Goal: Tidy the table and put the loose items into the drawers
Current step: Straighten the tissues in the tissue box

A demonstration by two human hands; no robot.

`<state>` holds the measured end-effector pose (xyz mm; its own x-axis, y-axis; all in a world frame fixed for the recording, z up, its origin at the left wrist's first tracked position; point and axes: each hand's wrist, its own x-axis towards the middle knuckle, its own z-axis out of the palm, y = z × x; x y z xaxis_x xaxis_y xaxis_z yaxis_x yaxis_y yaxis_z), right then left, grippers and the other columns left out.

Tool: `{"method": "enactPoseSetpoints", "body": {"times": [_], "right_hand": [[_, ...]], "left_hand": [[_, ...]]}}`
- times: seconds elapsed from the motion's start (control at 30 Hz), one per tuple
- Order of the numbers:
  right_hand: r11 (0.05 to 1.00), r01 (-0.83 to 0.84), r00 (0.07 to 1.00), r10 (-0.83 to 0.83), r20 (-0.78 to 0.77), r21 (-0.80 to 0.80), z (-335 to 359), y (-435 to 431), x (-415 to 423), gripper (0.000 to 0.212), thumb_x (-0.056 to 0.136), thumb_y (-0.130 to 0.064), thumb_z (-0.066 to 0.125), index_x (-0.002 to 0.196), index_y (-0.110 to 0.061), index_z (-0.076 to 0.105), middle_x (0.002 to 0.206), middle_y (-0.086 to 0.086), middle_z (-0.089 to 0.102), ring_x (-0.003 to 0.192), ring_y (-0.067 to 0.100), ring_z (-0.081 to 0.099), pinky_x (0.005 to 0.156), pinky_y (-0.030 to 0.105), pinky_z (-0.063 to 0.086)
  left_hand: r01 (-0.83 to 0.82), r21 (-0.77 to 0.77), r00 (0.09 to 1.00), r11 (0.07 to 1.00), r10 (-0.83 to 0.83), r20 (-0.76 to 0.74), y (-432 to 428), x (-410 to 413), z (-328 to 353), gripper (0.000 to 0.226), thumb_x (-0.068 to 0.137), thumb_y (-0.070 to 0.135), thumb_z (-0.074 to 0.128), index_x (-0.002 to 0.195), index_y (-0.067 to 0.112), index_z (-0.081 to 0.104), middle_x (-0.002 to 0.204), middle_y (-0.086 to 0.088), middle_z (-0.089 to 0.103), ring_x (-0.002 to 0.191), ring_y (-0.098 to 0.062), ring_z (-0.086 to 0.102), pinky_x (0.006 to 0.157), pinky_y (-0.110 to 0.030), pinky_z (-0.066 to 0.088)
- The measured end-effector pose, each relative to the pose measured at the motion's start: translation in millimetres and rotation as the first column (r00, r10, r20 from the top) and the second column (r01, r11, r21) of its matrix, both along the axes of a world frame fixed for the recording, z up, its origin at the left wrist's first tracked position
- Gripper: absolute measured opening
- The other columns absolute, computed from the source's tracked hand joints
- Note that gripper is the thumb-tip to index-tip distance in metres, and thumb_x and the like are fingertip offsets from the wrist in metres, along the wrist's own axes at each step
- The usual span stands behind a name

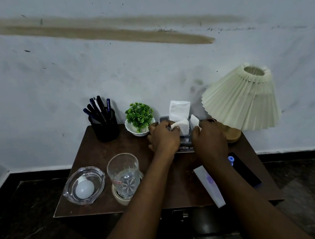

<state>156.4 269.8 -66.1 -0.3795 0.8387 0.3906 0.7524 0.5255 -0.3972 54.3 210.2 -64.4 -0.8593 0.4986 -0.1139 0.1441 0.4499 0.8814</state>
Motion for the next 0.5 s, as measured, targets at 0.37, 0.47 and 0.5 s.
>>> {"method": "enactPoseSetpoints", "body": {"times": [0.37,0.47,0.5], "right_hand": [[0.999,0.008,0.999,-0.009,-0.034,-0.041,1.9,-3.6,1.7,0.022,0.099,-0.021,0.05,0.106,-0.004,0.063,0.102,0.013,0.065,0.094,0.027,0.061,0.069,0.033,0.041],[0.999,0.007,1.0,-0.008,-0.016,-0.039,0.2,-3.7,1.9,0.023,0.099,-0.022,0.051,0.107,-0.005,0.063,0.102,0.013,0.066,0.093,0.028,0.062,0.067,0.031,0.039],[0.999,0.006,1.0,-0.007,-0.02,-0.042,-0.3,-3.6,2.2,0.023,0.099,-0.023,0.051,0.108,-0.005,0.063,0.102,0.013,0.066,0.093,0.028,0.063,0.067,0.03,0.038]], "left_hand": [[0.055,-0.103,0.97,0.993,-0.078,-0.232,0.0,3.5,1.9,0.022,0.096,0.033,0.065,0.116,0.035,0.073,0.162,-0.004,0.028,0.146,-0.034,0.027,0.113,-0.054,0.029],[0.056,-0.124,0.955,0.991,-0.089,-0.284,2.0,4.6,1.1,0.02,0.096,0.032,0.065,0.114,0.034,0.073,0.166,-0.002,0.023,0.148,-0.032,0.024,0.114,-0.054,0.028],[0.056,-0.12,0.956,0.991,-0.088,-0.281,2.4,4.8,0.7,0.02,0.096,0.031,0.065,0.114,0.034,0.073,0.167,-0.002,0.023,0.148,-0.032,0.023,0.114,-0.054,0.028]]}}
